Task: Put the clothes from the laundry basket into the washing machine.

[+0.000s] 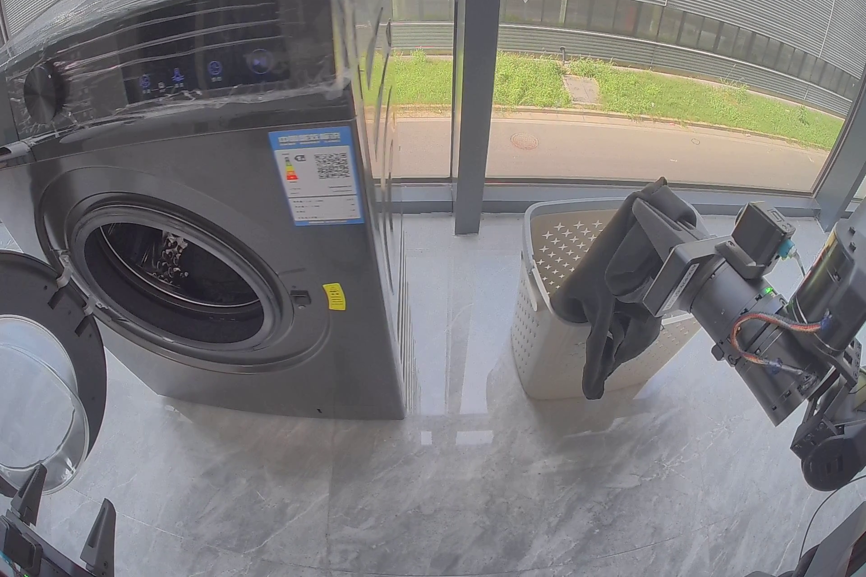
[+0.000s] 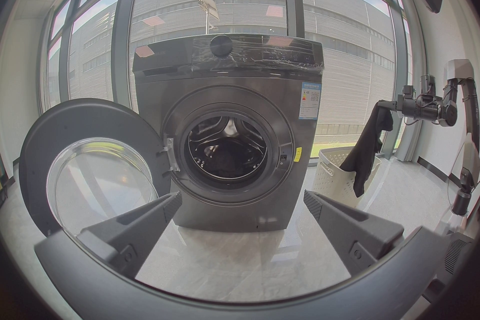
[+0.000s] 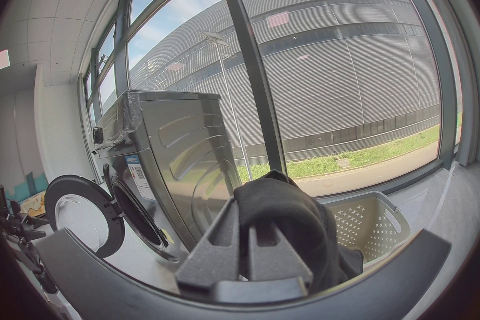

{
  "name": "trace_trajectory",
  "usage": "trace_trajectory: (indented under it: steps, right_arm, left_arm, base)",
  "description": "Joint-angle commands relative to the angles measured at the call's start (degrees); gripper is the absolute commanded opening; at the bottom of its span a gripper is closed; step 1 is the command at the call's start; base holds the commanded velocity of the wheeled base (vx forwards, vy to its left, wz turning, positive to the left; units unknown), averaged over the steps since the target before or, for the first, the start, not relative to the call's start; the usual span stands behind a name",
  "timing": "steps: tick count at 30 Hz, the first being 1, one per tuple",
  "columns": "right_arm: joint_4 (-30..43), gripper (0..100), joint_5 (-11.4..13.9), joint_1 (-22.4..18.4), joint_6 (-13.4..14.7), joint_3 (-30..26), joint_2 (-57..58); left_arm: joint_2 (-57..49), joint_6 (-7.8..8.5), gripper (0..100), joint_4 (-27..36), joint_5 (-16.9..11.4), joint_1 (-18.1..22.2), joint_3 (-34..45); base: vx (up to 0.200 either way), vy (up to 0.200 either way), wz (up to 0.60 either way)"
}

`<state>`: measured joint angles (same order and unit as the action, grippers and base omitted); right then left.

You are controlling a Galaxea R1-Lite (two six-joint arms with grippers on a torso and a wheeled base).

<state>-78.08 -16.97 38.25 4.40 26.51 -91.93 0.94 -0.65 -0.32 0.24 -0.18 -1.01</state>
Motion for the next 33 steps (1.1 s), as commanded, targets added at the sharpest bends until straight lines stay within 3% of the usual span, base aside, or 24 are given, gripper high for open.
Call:
trace_trajectory:
  steps: [1,5,14,33]
  right_arm:
    - [-0.05,0,-0.08,0.42,-0.01,0.03,0.08]
    - [-0.05,0,-0.08,0.68,-0.01,-0.06,0.26]
    - [-0.76,0,0.01,0.68,-0.01,-0.15,0.26]
    - [-0.76,0,0.01,0.86,-0.01,-0.15,0.00]
  left_arm:
    - [-0.85,-0.06,100,-0.03,0.02,0.01,0.92]
    - [-0.85,-0.14,100,-0.03,0.02,0.01,0.92]
    - [-0.85,-0.14,100,-0.03,-0.07,0.01,0.92]
    - [-0.85,-0.14,100,-0.03,-0.07,0.01,0.92]
  base:
    - [0.000,0.200,0.00]
    - [0.000,0.200,0.00]
    - [0.000,0.000,0.00]
    - [-0.189,0.000,0.00]
